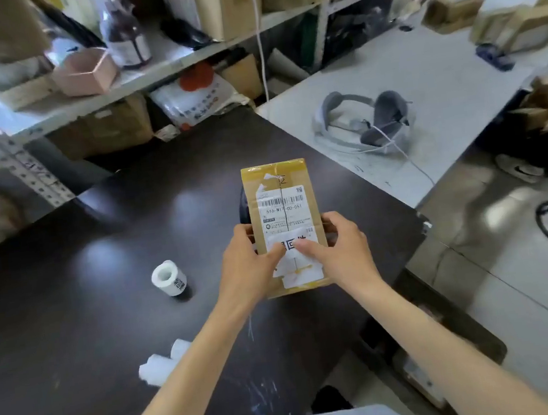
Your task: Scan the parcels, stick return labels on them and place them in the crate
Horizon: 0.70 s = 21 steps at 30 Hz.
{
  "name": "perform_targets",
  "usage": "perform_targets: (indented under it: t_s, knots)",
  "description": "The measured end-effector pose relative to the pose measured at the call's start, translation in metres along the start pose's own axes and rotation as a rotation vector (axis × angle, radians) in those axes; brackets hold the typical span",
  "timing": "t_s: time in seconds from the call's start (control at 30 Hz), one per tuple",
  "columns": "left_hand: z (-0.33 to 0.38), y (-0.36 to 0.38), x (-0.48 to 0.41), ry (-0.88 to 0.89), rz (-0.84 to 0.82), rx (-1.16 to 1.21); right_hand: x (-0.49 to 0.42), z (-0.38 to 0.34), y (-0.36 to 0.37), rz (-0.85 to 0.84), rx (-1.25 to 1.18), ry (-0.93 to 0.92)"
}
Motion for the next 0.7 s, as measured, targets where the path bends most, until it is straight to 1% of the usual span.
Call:
perform_targets:
  t_s: [0.17,0.23,0.37,0.5,0.6,0.7]
  knots:
    - [0.031,0.081,0.057,0.149,-0.387,-0.047,0.074,0.061,-0.094,0.394,-0.063,0.218]
    - [0.040,0.116,0.089,0.212,-0.522,-0.071,0.107,0.087,-0.130,0.514,-0.098,0.290]
    - [0.054,0.184,0.152,0.306,-0.721,-0.106,0.156,0.132,-0.195,0.711,-0.139,0.409]
    - [0.063,0.247,0.197,0.339,-0.838,-0.137,0.180,0.171,-0.250,0.810,-0.113,0.473]
    - [0.068,0.290,0.218,0.380,-0.871,-0.162,0.188,0.199,-0.283,0.865,-0.107,0.487]
    - [0.067,0.329,0.228,0.387,-0.890,-0.206,0.182,0.226,-0.305,0.865,-0.097,0.520]
Point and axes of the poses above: each hand's wrist, its own x-axis away from the middle knuckle, its own y-axis out of the palm, z = x × y, the point moved 4 cm from there along -x, towards the middle knuckle, and after that the axes turned 10 degrees about z, right-handed, at the moved point
